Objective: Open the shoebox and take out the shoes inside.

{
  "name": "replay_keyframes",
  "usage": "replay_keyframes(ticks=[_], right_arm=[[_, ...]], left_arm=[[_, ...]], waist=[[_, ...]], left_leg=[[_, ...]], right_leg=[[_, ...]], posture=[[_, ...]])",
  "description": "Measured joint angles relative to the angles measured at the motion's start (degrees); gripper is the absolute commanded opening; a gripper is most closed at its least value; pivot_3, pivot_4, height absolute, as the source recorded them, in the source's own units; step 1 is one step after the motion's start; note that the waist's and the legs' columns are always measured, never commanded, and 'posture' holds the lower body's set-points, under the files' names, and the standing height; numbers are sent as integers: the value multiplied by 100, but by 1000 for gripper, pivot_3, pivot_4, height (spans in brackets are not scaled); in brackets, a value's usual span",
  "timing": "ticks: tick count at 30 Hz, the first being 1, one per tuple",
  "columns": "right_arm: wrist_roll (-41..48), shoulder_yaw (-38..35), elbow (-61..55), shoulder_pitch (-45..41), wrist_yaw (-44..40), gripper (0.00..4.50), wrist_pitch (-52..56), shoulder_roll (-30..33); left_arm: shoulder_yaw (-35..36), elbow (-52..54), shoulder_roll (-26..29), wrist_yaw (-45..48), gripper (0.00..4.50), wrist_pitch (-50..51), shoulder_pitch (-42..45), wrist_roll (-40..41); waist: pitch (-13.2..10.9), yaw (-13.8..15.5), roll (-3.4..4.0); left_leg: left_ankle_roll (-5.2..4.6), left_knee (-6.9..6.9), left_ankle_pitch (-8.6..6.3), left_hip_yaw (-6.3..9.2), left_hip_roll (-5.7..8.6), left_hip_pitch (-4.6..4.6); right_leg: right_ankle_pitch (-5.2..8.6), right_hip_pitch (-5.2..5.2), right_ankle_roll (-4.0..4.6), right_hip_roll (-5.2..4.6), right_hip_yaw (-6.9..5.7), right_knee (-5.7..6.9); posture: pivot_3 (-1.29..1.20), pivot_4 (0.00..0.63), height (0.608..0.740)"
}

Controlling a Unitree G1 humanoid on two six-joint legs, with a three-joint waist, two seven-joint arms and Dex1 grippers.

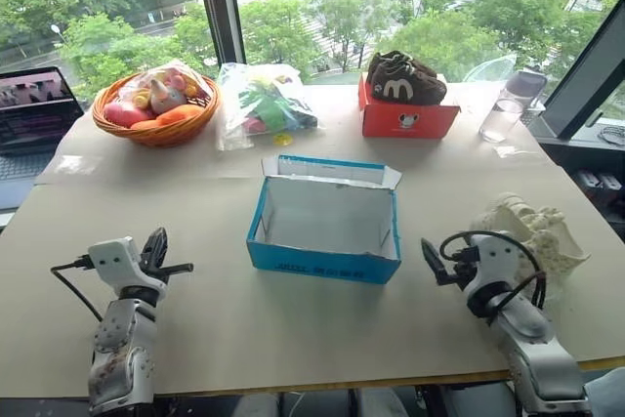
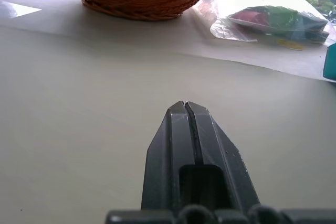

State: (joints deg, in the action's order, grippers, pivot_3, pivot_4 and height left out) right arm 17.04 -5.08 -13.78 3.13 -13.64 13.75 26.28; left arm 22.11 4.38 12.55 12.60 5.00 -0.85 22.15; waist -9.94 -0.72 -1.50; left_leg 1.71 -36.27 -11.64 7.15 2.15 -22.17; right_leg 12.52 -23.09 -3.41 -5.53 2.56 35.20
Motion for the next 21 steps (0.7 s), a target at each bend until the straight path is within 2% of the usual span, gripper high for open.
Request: replay_keyframes(ticks=[21], right_arm=[[-355,-60,345,-210,-215,4457,0,-318]], left_arm=[[-63,-65,-103,73,0,-129,-15,-29]], waist=[[0,-8,1]], left_leg=[[0,0,0,0,0,2]], right_leg=[[0,-1,0,1,1,3]], posture=[[0,150,740]])
